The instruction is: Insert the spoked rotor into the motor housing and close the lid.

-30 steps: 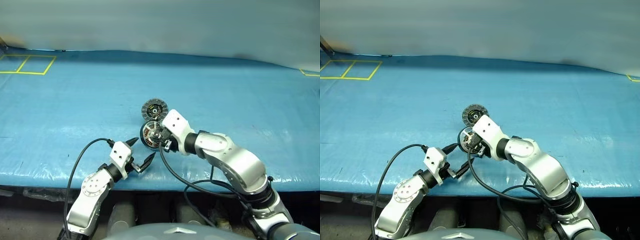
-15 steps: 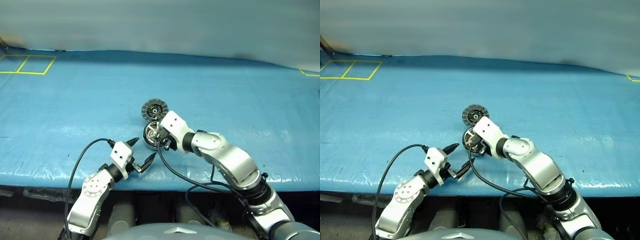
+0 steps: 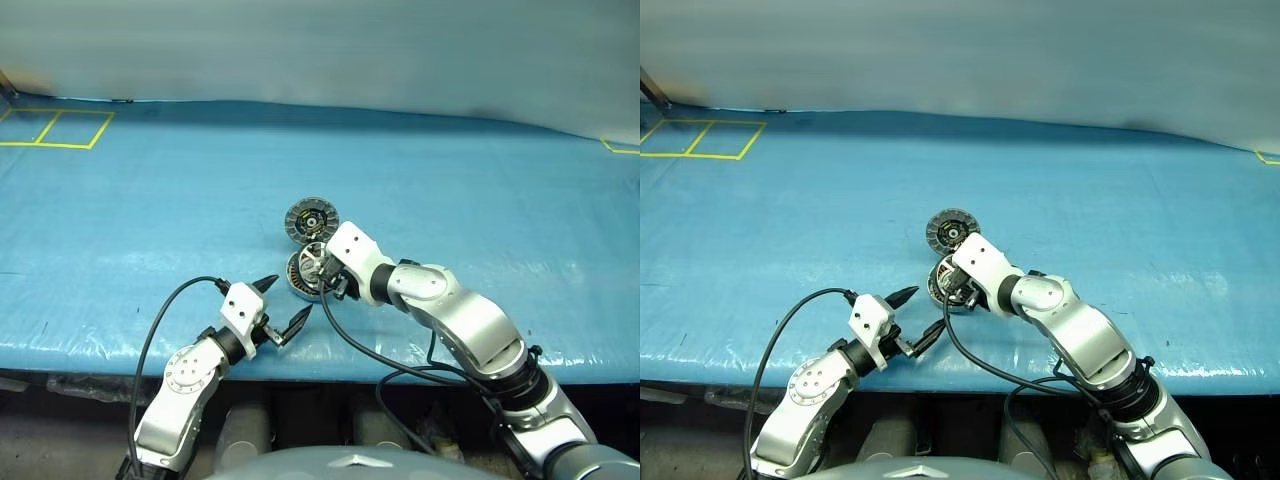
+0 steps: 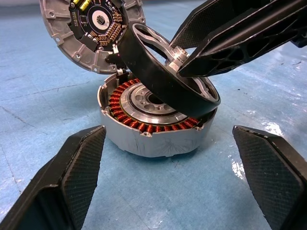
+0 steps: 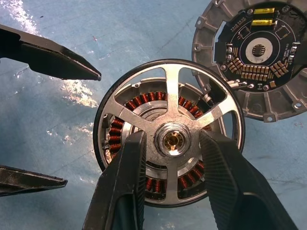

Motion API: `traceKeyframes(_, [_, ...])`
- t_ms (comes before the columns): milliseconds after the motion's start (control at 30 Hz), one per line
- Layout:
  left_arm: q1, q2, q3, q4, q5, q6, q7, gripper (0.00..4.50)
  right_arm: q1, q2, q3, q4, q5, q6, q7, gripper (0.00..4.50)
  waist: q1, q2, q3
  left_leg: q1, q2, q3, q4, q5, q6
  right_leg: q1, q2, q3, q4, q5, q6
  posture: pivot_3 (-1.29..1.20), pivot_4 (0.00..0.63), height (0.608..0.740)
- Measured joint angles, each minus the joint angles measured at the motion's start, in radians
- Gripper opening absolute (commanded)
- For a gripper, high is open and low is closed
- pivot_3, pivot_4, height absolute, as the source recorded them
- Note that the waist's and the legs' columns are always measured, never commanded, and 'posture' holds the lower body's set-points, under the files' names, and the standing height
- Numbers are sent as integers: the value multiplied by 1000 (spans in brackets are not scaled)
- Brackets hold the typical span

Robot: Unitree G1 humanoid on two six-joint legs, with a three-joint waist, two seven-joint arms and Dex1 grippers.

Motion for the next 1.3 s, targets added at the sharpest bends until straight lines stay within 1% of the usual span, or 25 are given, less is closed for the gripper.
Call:
traceKeyframes(100, [0,0,0,0,0,0,0,4500,3,7,8,0,4,2,2,3360,0,0,0,0,0,0,0,0,0,1,0,0,0,0,0,0,150,740])
traceKeyframes(167, [1,1,0,0,0,0,0,4500,3,12,7,0,4,2,1,3938,0,0,0,0,0,0,0,0,0,1,0,0,0,0,0,0,150,740])
traceKeyframes(233, [2,2,0,0,0,0,0,4500,2,18,-1,-4,11,11,-1,3938,-1,0,0,0,0,0,0,0,0,0,0,0,0,0,0,0,150,740])
traceKeyframes(367, [7,4,1,0,0,0,0,4500,-5,40,-61,-34,32,42,-9,3938,0,0,0,0,0,0,0,0,0,0,0,0,0,0,0,0,150,740])
traceKeyframes(400, [7,3,2,0,-2,0,1,4500,-5,50,-77,-38,35,47,-12,3538,0,0,0,0,0,0,0,0,0,0,0,0,0,0,0,0,150,740])
traceKeyframes(467, [7,2,5,0,-3,0,2,4500,-4,62,-87,-40,39,49,-23,3042,0,0,0,0,0,0,0,0,0,0,0,0,0,0,0,0,150,740])
traceKeyframes(633, [7,5,10,0,-4,0,1,4500,43,136,-101,-19,39,43,-70,1302,-1,0,0,0,0,0,0,0,0,1,0,0,0,0,0,0,150,740])
traceKeyframes(767, [7,13,12,0,-4,1,1,4500,74,188,-104,20,30,8,-102,14,-1,0,0,0,0,0,0,0,0,1,0,0,0,0,0,0,150,740])
traceKeyframes(867, [7,13,12,0,-4,1,1,4500,99,236,-108,78,21,-50,-135,14,-1,0,0,0,0,0,1,0,0,1,1,0,0,0,1,0,150,740])
traceKeyframes(967, [6,14,12,0,-5,1,0,4500,120,260,-105,122,10,-86,-150,14,-1,0,0,0,0,0,1,0,0,1,1,0,0,1,2,0,150,740])
traceKeyframes(1200, [7,14,15,0,-6,1,0,4500,139,271,-92,165,-10,-138,-157,14,-1,0,0,0,0,0,0,0,0,0,1,0,1,1,2,0,150,740])
traceKeyframes(1300, [7,13,41,-2,-29,3,-1,4500,149,269,-89,165,-11,-146,-156,14,-2,0,0,2,1,0,0,0,0,0,1,0,1,1,1,0,150,740])
